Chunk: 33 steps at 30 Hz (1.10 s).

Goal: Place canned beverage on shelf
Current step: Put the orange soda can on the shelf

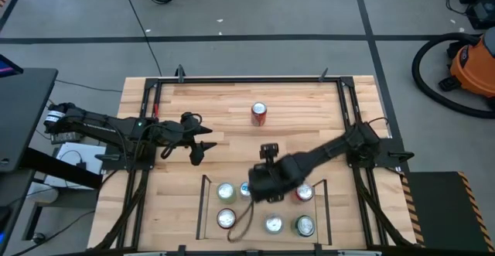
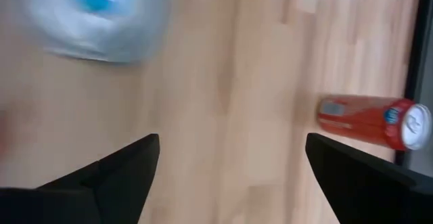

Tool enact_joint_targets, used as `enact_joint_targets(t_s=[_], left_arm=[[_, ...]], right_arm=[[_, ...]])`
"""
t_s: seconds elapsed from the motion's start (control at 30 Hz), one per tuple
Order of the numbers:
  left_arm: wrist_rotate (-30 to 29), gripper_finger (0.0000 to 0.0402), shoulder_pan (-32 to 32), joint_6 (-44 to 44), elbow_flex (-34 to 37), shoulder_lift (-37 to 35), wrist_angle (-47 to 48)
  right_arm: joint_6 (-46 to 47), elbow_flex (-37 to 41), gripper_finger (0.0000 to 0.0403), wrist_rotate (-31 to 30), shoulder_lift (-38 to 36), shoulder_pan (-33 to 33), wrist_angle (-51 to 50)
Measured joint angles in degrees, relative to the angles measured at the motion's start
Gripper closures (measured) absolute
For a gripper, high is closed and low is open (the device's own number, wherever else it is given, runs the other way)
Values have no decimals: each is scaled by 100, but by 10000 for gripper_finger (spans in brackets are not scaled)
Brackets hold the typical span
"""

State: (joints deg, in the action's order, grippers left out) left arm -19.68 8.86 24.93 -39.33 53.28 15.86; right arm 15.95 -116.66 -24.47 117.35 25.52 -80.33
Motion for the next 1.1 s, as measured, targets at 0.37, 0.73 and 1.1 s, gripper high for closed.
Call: enact_joint_targets(t_s=[0.37,0.73,1.1], left_arm=[[2,127,95,-4,0,0,-7],[2,127,103,-480,0,1,-11],[0,127,-90,-1381,0,2,-13]], right_arm=[[-779,2808,45,-10,-1653,-1225,2436],[-848,4198,38,308,-2374,-2822,4028],[-1331,4201,5,713,-2276,-3764,4959]])
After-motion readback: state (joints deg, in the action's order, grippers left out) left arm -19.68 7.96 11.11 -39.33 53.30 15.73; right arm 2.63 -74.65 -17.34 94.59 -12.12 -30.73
